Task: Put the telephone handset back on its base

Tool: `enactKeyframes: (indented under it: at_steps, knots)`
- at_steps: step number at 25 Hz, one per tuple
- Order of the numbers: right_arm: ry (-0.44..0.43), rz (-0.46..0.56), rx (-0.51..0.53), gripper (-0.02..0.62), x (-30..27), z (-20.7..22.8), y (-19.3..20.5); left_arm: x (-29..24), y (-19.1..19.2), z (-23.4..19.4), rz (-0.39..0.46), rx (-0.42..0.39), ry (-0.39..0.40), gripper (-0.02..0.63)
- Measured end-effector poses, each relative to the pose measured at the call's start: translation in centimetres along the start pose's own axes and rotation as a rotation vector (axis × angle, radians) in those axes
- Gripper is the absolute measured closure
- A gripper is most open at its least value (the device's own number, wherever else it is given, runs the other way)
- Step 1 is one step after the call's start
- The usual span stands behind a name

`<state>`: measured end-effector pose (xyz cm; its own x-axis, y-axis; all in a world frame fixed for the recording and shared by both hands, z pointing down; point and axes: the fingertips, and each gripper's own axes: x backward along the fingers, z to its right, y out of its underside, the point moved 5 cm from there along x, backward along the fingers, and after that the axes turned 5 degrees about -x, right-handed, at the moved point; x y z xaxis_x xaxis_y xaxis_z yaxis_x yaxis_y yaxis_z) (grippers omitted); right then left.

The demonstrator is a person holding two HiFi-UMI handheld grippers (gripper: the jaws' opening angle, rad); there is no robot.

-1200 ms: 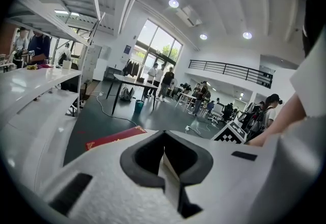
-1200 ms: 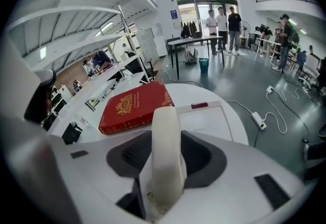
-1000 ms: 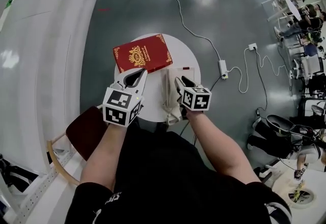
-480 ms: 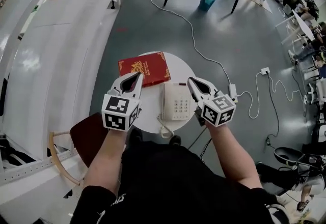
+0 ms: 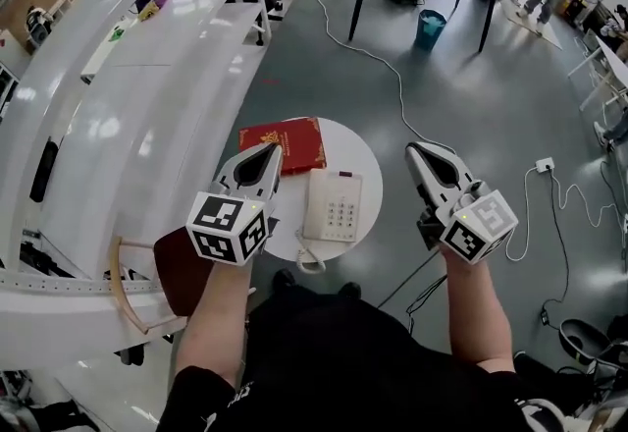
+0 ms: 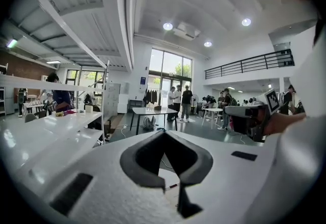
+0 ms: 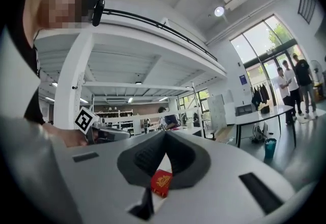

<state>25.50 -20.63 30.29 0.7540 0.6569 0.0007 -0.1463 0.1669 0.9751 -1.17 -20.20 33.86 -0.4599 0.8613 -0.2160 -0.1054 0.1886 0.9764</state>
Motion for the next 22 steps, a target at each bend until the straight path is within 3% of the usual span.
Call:
enactKeyframes:
  at_steps: [3,8,15,19,22]
  knots:
    - [0.020,0.043,0.007,0.591,1.4,0.4,-1.6,0.4,-1.3,0.6,0.014,-0.043,0.004,0.597]
    - [0.051,0.029,0.124,0.591,1.1,0.4,-3.6,-0.1,-3.7,0.7,0.017,-0.125,0.059,0.598]
    - [0.170,0.168,-0.045,0.591,1.8,0.6,-4.6,0.1,-5.9,-0.3,0.099,-0.091,0.032,0.597]
    - [0.162,0.134,-0.017,0.591,1.0,-0.9,-3.4,1.0,-5.4,-1.1,0.098,-0.147,-0.009,0.597]
    - [0.146,0.120,0.006,0.591,0.3,-2.1,-3.0,1.7,-4.7,-2.4,0.103,-0.131,-0.040,0.597]
